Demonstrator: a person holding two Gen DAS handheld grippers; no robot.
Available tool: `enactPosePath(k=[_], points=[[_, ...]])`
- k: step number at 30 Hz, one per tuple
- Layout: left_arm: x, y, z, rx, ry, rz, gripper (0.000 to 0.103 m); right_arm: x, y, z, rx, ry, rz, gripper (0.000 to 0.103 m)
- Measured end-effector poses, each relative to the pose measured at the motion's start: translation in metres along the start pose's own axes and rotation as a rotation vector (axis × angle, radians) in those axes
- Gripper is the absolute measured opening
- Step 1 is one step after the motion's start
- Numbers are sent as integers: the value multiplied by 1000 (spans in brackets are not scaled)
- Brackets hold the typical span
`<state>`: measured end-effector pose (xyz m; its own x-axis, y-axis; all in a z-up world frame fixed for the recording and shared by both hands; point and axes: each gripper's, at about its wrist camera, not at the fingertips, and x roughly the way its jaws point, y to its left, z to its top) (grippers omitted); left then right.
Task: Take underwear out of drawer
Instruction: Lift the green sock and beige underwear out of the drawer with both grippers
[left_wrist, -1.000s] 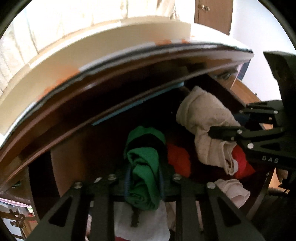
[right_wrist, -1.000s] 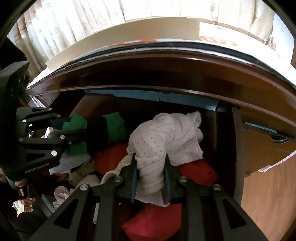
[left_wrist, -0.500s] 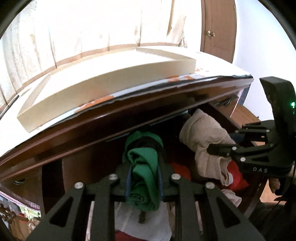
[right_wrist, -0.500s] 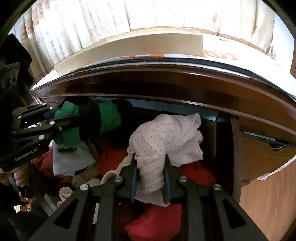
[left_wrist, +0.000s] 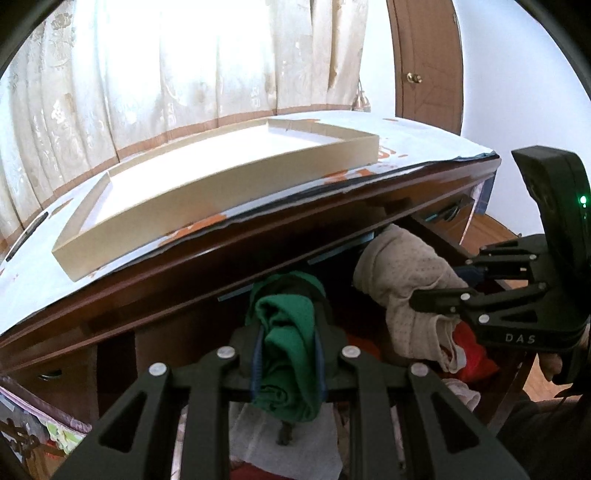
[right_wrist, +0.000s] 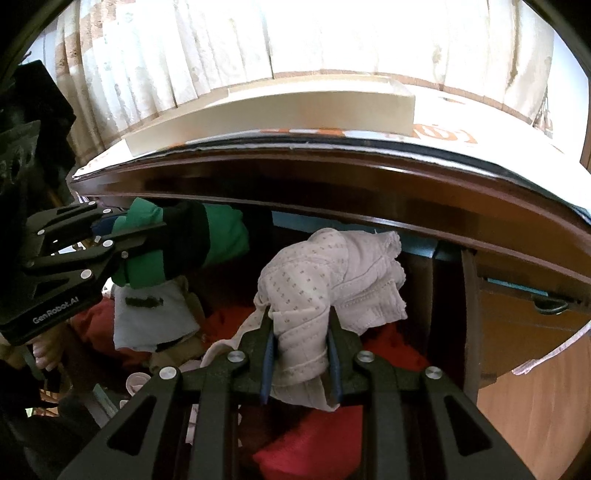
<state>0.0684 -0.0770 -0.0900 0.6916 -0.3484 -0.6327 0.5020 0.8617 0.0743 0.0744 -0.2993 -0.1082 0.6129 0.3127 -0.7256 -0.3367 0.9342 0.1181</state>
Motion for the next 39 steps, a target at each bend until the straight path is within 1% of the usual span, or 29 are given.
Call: enactPosePath(k=[6,14,31,39], points=[[-10,1,-3,-2,-56,-6,19,-9,2,-5,-25,-32,-2,26],[-19,3,-6,2,-98,-6,18,-17,5,-12,-50,-72,-8,26],[-42,2,-17,5,-190,6,17,-31,16,-8,-94,-148,-10,26],[-55,7,-19,-26,-251,-3,17,-36,20,-9,-111,-191,-6,26]])
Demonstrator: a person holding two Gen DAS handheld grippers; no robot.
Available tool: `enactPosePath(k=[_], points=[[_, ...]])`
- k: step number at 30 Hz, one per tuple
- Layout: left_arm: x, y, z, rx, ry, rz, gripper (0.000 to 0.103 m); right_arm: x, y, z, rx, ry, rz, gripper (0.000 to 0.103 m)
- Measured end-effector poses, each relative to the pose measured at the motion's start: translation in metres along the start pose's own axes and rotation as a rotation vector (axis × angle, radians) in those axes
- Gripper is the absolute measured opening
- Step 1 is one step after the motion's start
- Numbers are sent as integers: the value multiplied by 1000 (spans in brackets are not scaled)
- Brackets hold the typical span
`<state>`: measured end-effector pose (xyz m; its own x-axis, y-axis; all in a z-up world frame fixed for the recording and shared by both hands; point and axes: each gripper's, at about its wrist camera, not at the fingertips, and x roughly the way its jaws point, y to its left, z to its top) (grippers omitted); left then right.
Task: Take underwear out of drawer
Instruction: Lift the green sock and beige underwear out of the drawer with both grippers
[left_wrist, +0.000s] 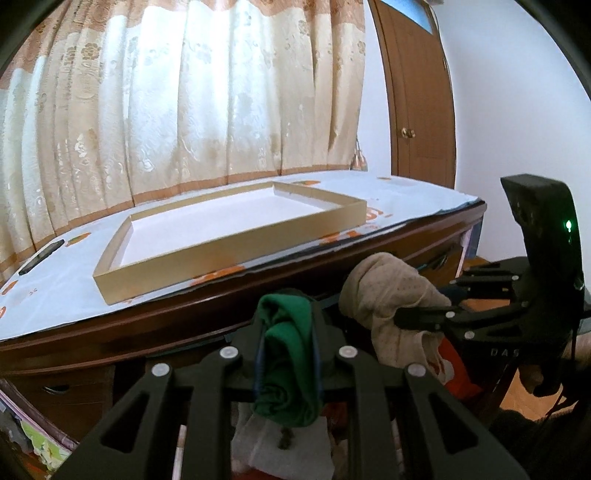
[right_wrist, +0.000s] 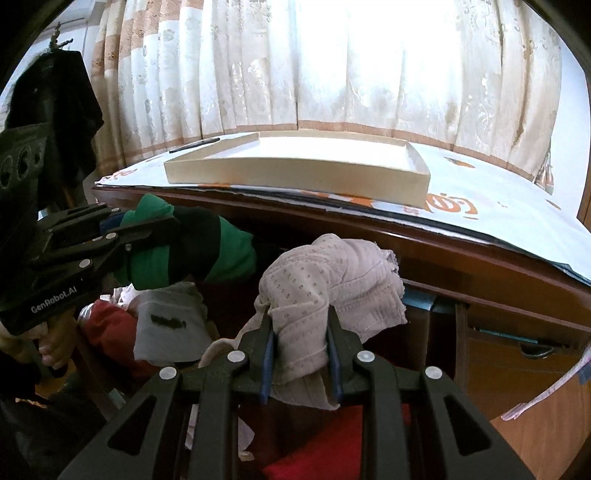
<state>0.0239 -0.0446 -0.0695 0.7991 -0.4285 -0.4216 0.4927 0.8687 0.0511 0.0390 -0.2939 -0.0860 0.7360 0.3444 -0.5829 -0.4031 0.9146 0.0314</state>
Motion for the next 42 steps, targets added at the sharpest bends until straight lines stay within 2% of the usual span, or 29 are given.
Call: enactPosePath(k=[13,42], points=[[-13,6,3,-35,-75,0,17,-10,9,2,-38,-73,-1,26],[-43,3,15,2,-215,42,17,-42,25,11,-103,-219,10,26]])
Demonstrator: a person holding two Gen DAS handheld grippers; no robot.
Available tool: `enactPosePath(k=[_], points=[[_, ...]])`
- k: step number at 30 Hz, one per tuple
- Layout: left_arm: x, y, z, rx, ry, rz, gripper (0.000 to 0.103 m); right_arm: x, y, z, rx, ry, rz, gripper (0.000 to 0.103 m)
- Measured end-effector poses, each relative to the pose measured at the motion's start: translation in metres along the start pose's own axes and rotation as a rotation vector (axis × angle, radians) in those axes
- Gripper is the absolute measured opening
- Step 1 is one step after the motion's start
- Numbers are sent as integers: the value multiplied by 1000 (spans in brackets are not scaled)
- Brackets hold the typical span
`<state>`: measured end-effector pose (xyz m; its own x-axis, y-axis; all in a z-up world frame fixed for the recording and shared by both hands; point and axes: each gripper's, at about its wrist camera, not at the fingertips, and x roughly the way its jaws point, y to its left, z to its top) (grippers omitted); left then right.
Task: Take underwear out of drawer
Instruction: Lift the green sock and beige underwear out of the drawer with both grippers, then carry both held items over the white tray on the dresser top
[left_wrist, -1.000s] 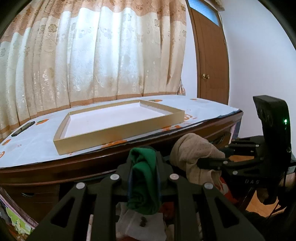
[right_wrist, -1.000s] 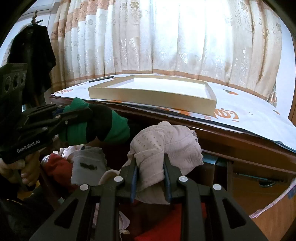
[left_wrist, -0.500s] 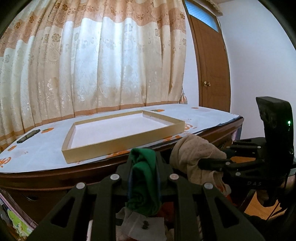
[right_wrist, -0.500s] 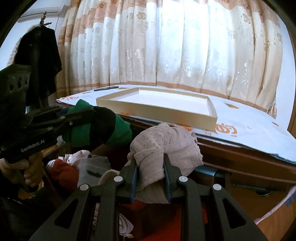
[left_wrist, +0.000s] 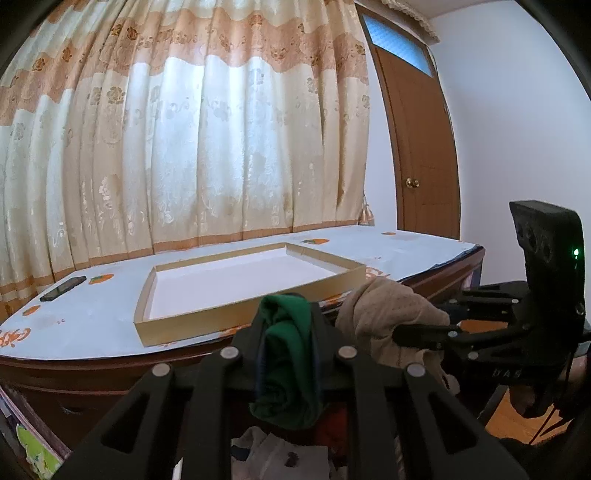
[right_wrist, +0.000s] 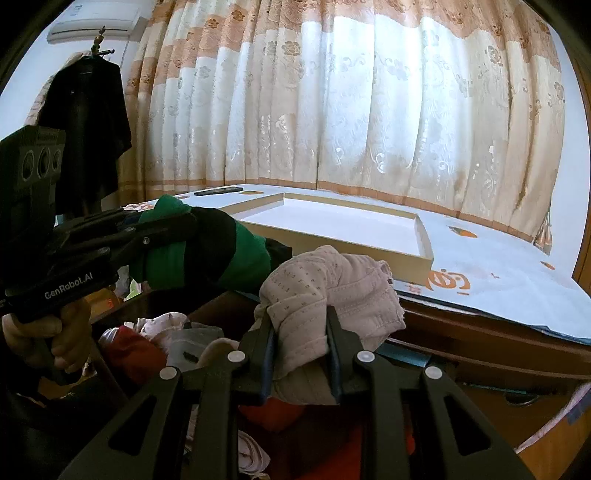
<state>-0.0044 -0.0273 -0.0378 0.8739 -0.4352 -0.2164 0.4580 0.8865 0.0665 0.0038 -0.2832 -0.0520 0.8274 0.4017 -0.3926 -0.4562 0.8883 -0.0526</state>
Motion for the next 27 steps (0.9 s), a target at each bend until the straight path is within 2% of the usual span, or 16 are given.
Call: enactPosePath(k=[15,27], points=[[-6,0,27,29,-64,11,17,-10,-1,20,-21,-49,-4,26],[2,-4,39,56,-69,15,17,-10,-4,27,-31,-65,-13,26]])
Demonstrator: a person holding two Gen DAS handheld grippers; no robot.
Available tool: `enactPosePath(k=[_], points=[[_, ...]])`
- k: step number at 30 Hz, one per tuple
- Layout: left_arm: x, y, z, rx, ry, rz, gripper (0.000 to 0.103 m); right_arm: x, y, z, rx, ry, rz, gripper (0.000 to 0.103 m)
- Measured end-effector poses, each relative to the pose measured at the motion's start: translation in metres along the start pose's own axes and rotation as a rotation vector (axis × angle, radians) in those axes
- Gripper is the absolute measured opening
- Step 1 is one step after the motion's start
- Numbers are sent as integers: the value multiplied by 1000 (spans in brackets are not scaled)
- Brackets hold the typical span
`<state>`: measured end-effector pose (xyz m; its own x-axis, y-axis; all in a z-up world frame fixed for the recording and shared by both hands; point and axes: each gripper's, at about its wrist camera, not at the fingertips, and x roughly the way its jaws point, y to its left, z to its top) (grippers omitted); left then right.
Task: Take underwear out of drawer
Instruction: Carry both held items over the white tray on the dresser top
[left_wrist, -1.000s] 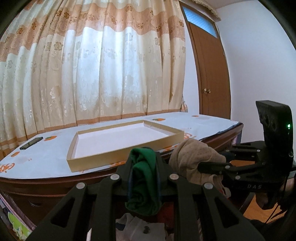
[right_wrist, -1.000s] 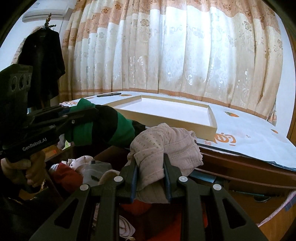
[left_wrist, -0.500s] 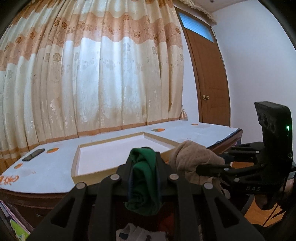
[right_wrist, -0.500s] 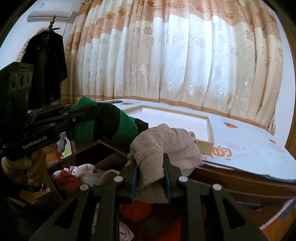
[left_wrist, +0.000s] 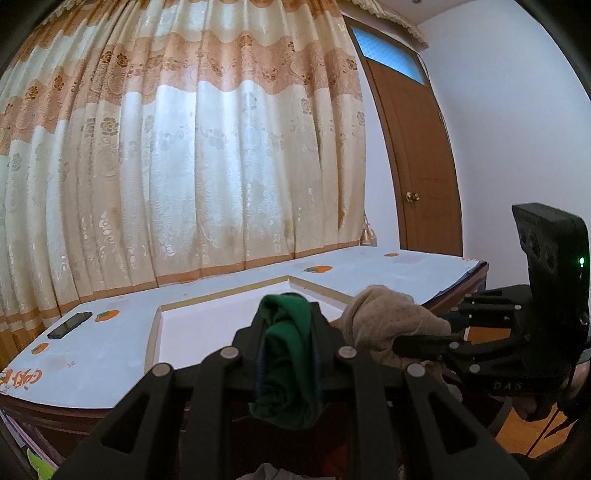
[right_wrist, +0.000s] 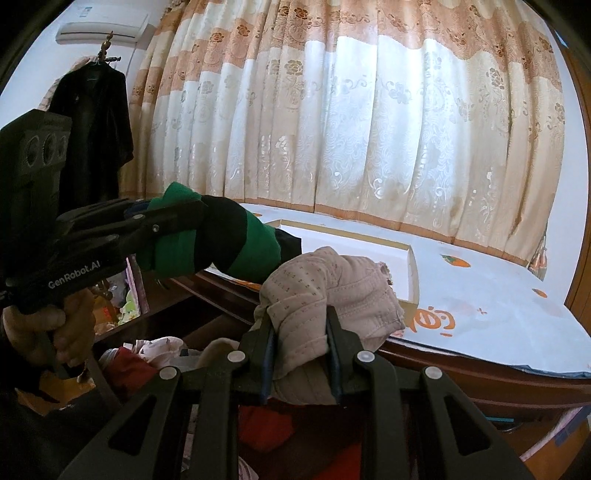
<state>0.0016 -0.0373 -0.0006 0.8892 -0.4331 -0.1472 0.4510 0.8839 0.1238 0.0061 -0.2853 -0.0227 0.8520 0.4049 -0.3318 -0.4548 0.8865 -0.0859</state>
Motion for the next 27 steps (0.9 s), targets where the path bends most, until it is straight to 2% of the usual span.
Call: enactPosePath(k=[10,27], points=[[13,7,21,8,-4,4,17,1,-13,22,-15,-22,-2,26],[78,32,51,24,41,40,17,39,-59,65,-72,14,-42,26]])
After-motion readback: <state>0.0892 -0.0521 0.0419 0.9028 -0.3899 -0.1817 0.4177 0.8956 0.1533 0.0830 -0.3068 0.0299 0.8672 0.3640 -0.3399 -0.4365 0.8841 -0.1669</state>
